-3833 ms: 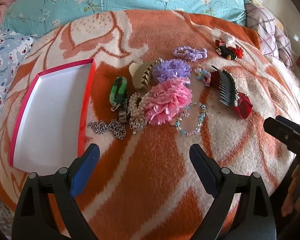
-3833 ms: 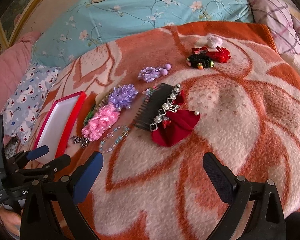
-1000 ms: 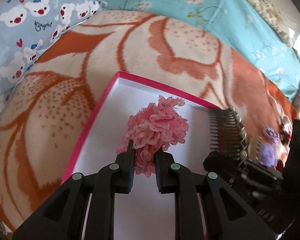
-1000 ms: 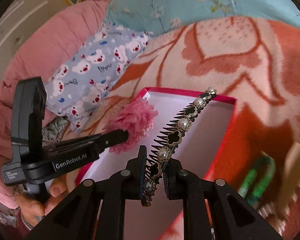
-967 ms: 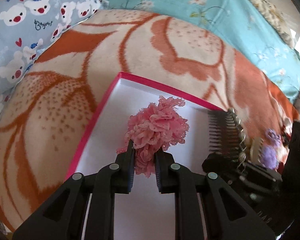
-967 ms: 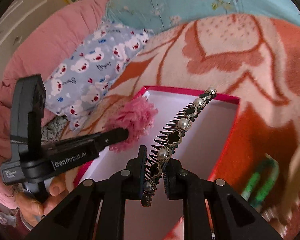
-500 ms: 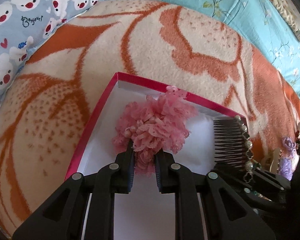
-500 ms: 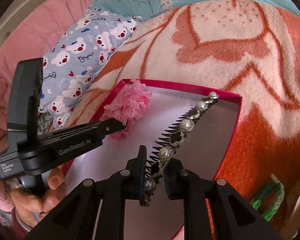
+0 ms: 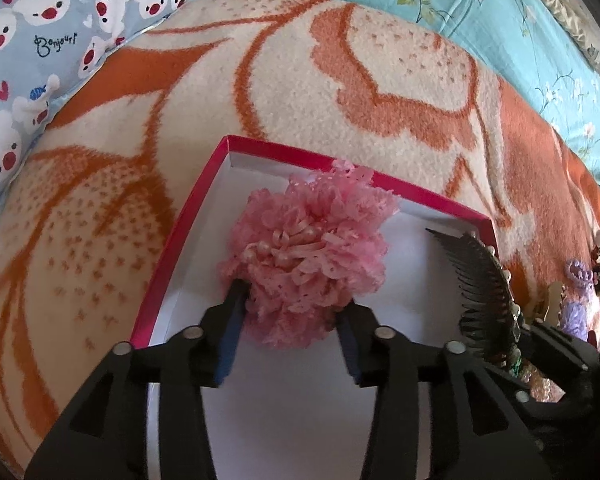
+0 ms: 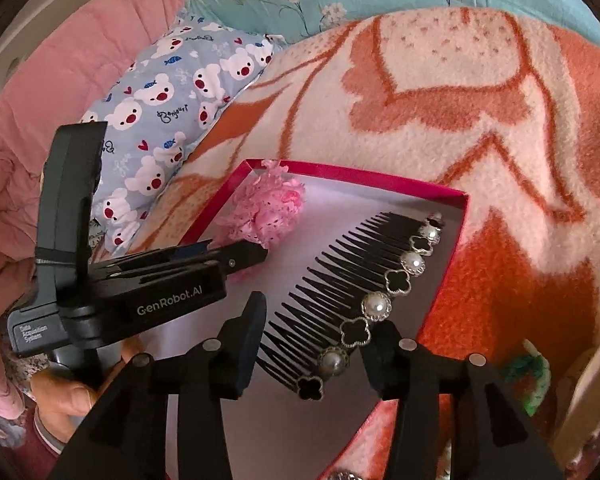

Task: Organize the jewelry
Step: 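Open the left gripper over the box while the right releases the comb inside, then move both grippers back to the remaining accessories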

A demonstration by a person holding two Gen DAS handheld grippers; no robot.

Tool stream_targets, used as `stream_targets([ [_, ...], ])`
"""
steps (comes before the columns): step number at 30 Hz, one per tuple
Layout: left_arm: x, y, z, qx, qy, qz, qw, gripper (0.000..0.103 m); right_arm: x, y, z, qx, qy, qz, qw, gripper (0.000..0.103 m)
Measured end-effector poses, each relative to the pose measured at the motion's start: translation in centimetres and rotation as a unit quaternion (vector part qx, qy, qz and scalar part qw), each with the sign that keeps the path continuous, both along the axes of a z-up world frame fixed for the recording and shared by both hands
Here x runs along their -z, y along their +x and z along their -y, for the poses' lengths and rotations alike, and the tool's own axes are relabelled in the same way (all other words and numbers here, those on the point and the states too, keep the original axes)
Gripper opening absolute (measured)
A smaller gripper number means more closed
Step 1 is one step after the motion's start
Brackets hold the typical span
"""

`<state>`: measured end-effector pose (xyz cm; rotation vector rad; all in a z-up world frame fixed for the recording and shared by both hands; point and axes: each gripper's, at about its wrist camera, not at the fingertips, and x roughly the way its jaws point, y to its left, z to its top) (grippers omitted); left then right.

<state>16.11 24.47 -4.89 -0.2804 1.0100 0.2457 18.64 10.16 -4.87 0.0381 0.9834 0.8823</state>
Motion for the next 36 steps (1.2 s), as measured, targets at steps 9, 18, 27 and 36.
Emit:
stream_targets([
  [9,-0.2,-1.2,-0.3,-0.006,-0.015,-0.009,0.9998,0.063,-0.3,-1.4,2.0,0.006,-0.001,-0.004,1.000,0.049],
  [18,-0.8,-2.2,0.7,0.001,-0.010,-0.006,0.9999,0.065,-2.0,-2.9,4.3,0.017,0.018,0.008,1.000,0.050],
  [27,-3.4,-4.7,3.1,0.016,-0.026,0.022,0.9993,0.065,-3.7,-4.7,9.3,0.058,0.038,0.019,0.997,0.050],
  [36,-5.9,-6.3,8.9,0.077,-0.034,0.046,0.9954,0.065,-4.5,-7.7,18.5,0.143,0.042,0.030,0.988,0.050],
])
